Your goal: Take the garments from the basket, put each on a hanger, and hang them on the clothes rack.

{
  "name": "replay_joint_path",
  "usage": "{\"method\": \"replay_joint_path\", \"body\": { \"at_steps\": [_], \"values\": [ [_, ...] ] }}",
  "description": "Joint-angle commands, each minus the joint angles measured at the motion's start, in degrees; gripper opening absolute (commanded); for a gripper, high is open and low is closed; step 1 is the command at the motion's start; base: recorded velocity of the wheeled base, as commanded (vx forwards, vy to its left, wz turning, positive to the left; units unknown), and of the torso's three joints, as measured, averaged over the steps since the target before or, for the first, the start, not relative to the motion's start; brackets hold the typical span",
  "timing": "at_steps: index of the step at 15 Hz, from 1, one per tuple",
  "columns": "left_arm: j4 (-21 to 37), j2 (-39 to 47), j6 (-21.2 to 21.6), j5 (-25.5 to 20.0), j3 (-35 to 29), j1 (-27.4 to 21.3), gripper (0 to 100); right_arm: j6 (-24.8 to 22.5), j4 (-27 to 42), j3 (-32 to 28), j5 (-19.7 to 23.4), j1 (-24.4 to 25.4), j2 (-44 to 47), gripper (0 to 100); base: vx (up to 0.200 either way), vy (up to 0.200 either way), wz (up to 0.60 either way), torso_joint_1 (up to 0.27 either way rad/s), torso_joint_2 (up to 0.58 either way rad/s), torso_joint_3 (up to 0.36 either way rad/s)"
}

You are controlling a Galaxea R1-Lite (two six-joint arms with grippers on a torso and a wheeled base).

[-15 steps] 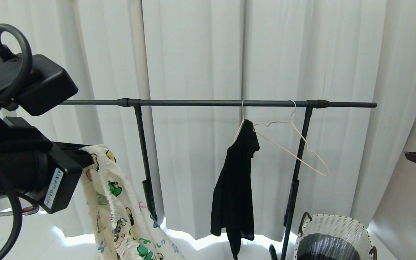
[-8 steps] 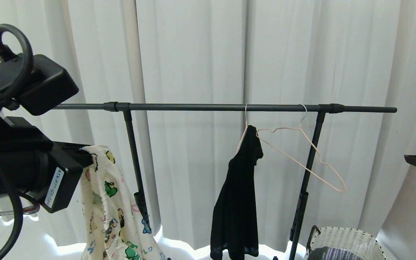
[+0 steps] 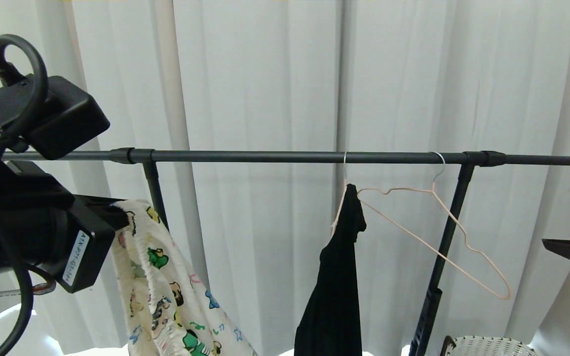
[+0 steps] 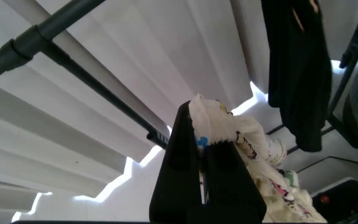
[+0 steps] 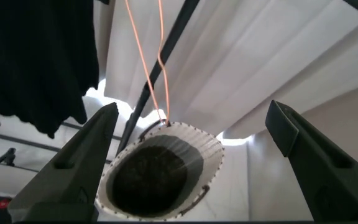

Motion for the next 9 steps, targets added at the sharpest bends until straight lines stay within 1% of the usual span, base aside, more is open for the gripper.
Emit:
{"method": "replay_joint_path", "body": {
  "at_steps": [1,3,5,6,7,9],
  "values": [
    [0.0,0.09,0.01,0.04,0.23,0.01,0,-0.12,-1.31,1.94,2.35,-1.19,0.79,100,0.2,0.0,0.0,0.002,0.01,0.002],
    [0.0,0.01,0.01,0.04,0.76,0.01,0,-0.21,-2.45,2.9,6.66,-3.83,2.46,100,0.0,0.0,0.0,0.0,0.0,0.0],
    [0.0,-0.08,0.01,0.04,0.85,0.01,0,-0.47,-2.45,3.08,12.2,-7.52,5.89,100,0.0,0.0,0.0,0.0,0.0,0.0],
    [0.0,-0.08,0.01,0.04,0.85,-0.08,0,-0.47,-2.54,3.08,13.25,-8.05,6.85,100,0.0,0.0,0.0,0.0,0.0,0.0],
    [-0.61,0.01,-0.08,0.04,0.85,-0.08,0,-0.74,-2.71,2.9,14.04,-8.93,9.67,100,0.0,0.0,0.0,0.0,0.0,0.0],
    [-3.34,0.18,-0.08,0.04,1.81,-0.7,0,-0.82,-5.44,3.17,14.66,-9.19,13.97,100,0.0,0.0,0.0,0.0,0.0,0.0]
  ]
}}
